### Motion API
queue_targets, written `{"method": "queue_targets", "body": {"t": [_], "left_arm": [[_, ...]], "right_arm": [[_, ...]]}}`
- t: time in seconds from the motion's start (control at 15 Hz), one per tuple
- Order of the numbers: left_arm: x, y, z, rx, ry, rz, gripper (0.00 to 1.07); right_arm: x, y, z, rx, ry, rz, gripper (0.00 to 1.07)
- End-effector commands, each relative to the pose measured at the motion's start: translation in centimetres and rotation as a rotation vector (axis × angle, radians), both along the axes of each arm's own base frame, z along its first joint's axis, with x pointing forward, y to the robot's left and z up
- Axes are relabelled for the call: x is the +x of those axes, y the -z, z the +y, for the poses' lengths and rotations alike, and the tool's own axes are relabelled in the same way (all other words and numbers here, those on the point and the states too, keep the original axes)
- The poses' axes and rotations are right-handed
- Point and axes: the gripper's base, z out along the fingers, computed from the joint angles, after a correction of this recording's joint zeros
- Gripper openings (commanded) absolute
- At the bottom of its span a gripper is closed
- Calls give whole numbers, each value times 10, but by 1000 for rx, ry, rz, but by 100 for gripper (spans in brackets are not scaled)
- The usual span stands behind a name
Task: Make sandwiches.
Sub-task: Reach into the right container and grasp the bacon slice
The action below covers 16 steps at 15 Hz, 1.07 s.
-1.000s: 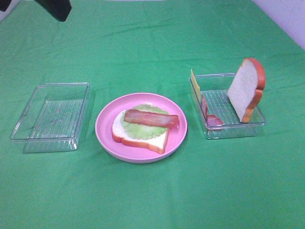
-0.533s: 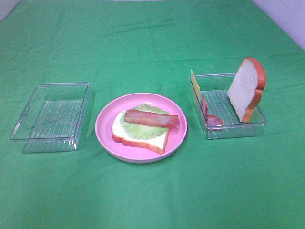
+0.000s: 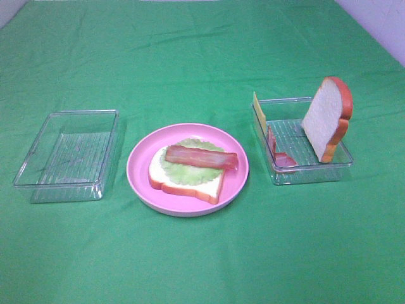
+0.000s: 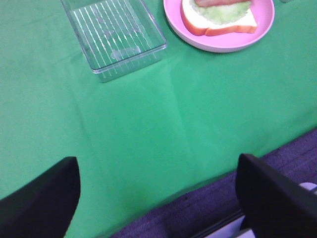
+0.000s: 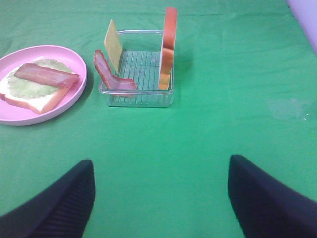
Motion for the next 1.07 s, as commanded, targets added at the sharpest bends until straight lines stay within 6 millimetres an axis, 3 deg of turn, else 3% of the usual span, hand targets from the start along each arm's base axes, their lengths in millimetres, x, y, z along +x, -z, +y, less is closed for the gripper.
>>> {"method": "queue_targets", "body": {"t": [0.07,0.2,0.33,0.87,1.07], "left_arm": [[-12,8,16,-26,-18,-80,81],[-31,23,36,-84,-25,-190,81],[-36,33,41,-96,-14,-228,81],[-24,40,23,-65,115,-321,80],[-27,40,20,-75,153,-311,80]], "right_arm": [[-2,0,0,-10,-2,-16,71],[-2,0,0,-10,-2,-16,71],[-2,0,0,-10,-2,-16,71],[0,-2,0,8,10,-19,71],[9,-9,0,41,33,-5,71]]}}
